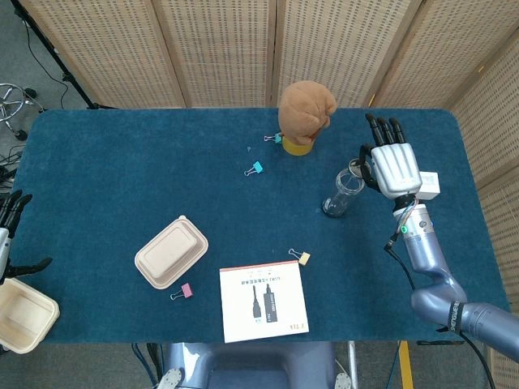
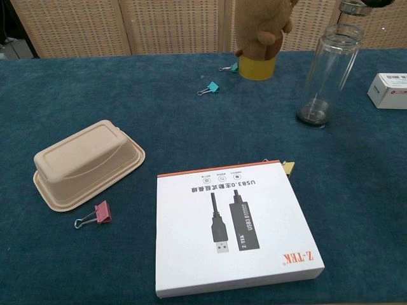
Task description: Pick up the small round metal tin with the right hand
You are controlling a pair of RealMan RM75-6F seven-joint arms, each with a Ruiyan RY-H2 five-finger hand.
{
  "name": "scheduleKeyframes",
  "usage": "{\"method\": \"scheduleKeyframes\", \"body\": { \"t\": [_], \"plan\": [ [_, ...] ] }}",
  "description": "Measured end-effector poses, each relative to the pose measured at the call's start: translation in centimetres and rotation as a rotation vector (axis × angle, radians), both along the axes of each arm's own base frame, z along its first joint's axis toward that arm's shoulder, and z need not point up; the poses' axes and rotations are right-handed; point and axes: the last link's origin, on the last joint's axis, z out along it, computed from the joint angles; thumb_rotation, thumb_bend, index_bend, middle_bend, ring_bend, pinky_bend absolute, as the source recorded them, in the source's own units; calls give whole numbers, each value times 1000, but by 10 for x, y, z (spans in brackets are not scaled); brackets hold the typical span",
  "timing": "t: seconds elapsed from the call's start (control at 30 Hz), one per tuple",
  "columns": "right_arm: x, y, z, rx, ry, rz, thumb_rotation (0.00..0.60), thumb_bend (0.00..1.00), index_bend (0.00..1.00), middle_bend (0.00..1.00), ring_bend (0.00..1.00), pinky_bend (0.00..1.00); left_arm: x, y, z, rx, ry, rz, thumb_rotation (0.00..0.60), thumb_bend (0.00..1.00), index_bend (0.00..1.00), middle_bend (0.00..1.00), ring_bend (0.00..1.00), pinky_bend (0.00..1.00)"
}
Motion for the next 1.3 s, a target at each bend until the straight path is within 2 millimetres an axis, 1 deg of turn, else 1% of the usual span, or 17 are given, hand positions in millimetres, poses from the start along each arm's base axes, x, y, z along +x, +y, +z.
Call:
{"method": "scheduleKeyframes", "body": {
  "t": [0.37, 0.9, 1.3],
  "plan": [
    [-6, 3, -5, 7, 1, -8, 600, 662, 655, 0, 0, 0, -1, -1, 1, 3, -1, 2, 600, 0, 0, 0, 0, 0],
    [-5, 6, -18, 24, -3, -3, 600, 663, 657, 0, 0, 0, -1, -1, 0, -2, 4, 9, 600, 0, 0, 0, 0, 0],
    [-7, 6, -22, 29, -9, -13, 600, 663, 657, 0, 0, 0, -1, -1, 1, -2, 1, 11, 600, 0, 0, 0, 0, 0]
  ]
}}
